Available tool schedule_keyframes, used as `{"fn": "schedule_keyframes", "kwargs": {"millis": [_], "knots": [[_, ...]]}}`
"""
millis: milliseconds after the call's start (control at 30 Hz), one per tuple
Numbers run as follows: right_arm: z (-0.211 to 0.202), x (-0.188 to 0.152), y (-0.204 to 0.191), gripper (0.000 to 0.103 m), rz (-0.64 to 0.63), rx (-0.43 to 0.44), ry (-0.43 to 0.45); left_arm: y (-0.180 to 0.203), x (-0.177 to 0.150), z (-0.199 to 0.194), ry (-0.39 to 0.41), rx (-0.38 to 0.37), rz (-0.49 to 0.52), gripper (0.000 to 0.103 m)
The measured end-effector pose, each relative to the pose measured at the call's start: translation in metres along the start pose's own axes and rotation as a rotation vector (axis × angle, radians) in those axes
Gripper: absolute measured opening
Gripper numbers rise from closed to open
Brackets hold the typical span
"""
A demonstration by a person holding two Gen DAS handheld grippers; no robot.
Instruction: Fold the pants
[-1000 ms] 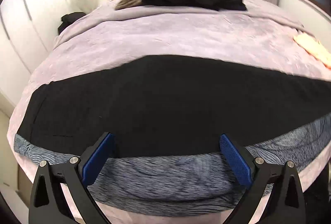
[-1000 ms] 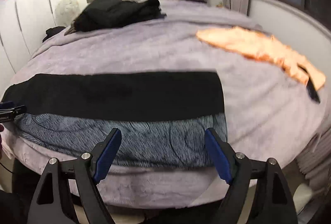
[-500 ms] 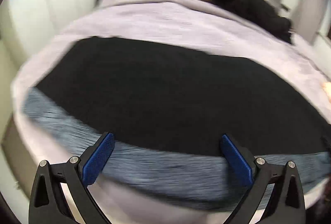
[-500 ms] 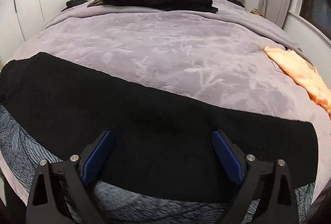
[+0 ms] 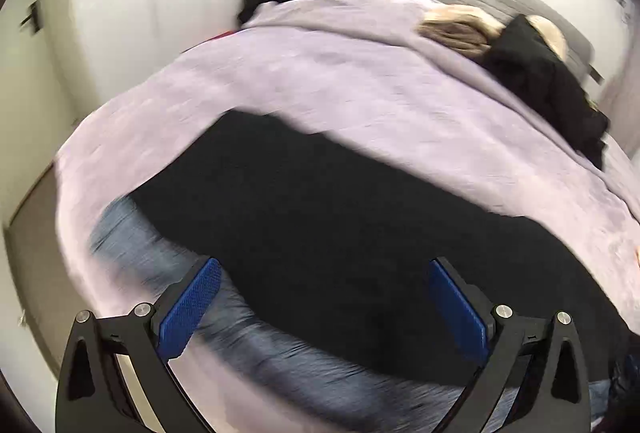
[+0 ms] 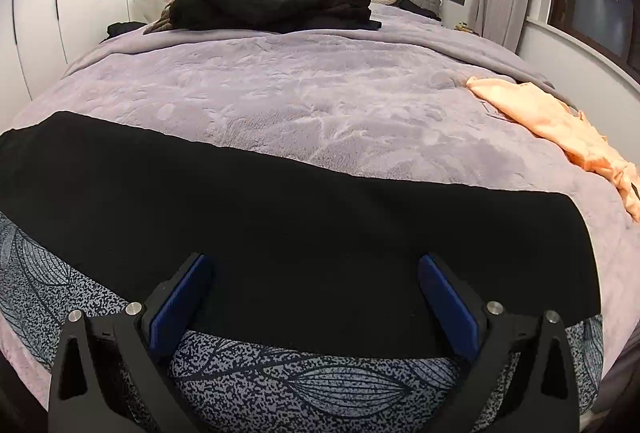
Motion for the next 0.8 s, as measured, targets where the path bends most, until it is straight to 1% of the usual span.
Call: {"fn": "schedule_keyframes", "kwargs": {"millis": [67,100,167,200,233,267,300,333,367,400,467,500,533,567,600,633,667,700,733,767,800], "knots": [[0.000,-0.002,0.000,0.103,-0.001,-0.007,0.022,0.045,0.008,0.005,-0.008,-0.074,0.107,0.103],[0.000,-0.003,0.000,0.103,-0.001,-0.008,0.029,0.068,0.010,0.008,-0.014,-0.086,0.161,0.103],[0.000,-0.003,0.002,0.103,-0.003,-0.006,0.034,0.112,0.012,0.021,-0.031,-0.094,0.264,0.103],[0.000,-0.003,0.002,0.103,-0.003,-0.006,0.034,0.129,0.011,0.027,-0.047,-0.095,0.299,0.103],[0.000,-0.003,0.002,0.103,-0.004,-0.006,0.034,0.147,0.009,0.041,-0.079,-0.091,0.343,0.103],[0.000,-0.003,0.002,0.103,-0.003,-0.006,0.034,0.158,0.005,0.049,-0.102,-0.075,0.369,0.103],[0.000,-0.003,0.002,0.103,-0.003,-0.006,0.033,0.161,0.005,0.063,-0.117,-0.057,0.384,0.103],[0.000,-0.003,0.002,0.103,-0.004,-0.006,0.035,0.156,0.003,0.065,-0.137,-0.073,0.375,0.103],[0.000,-0.003,0.001,0.103,-0.005,-0.007,0.036,0.147,0.004,0.066,-0.147,-0.110,0.339,0.103],[0.000,-0.003,0.002,0.103,-0.006,-0.007,0.037,0.137,0.011,0.067,-0.142,-0.110,0.310,0.103],[0.000,-0.003,0.002,0.103,-0.007,-0.006,0.041,0.104,0.016,0.061,-0.103,0.005,0.270,0.103],[0.001,-0.003,0.002,0.103,-0.007,-0.005,0.042,0.081,0.018,0.062,-0.097,0.053,0.244,0.103],[0.001,-0.004,0.002,0.103,-0.008,-0.005,0.044,0.057,0.022,0.064,-0.104,0.087,0.207,0.103],[0.001,-0.004,0.003,0.103,-0.008,-0.004,0.046,0.031,0.024,0.062,-0.112,0.090,0.160,0.103],[0.001,-0.004,0.003,0.103,-0.009,-0.005,0.046,0.011,0.027,0.055,-0.117,0.062,0.122,0.101],[0.001,-0.003,0.002,0.103,-0.009,-0.007,0.043,-0.004,0.028,0.046,-0.129,-0.028,0.085,0.100],[0.002,-0.003,0.003,0.103,-0.010,-0.010,0.035,-0.010,0.028,0.036,-0.121,-0.055,0.065,0.100],[0.001,-0.001,0.002,0.103,-0.003,-0.018,0.020,-0.014,0.028,0.023,-0.094,-0.030,0.055,0.100],[-0.001,0.002,0.002,0.103,0.013,-0.030,-0.005,-0.017,0.026,0.005,-0.035,0.060,0.062,0.100],[-0.004,0.005,0.000,0.103,0.038,-0.047,-0.037,-0.017,0.020,-0.006,-0.003,0.095,0.076,0.100],[-0.010,0.009,-0.005,0.103,0.050,-0.030,-0.054,-0.013,0.016,-0.019,0.028,0.098,0.093,0.100]]}}
Point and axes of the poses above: each gripper's, at about its wrist camera, not at the fingertips, and z roughly the way its jaws point, y to its right, x to its top, the point moved 2 cm from there along z, roughly the way its jaws point, and after that the axes turned 4 degrees about x, right-handed, at the moved point
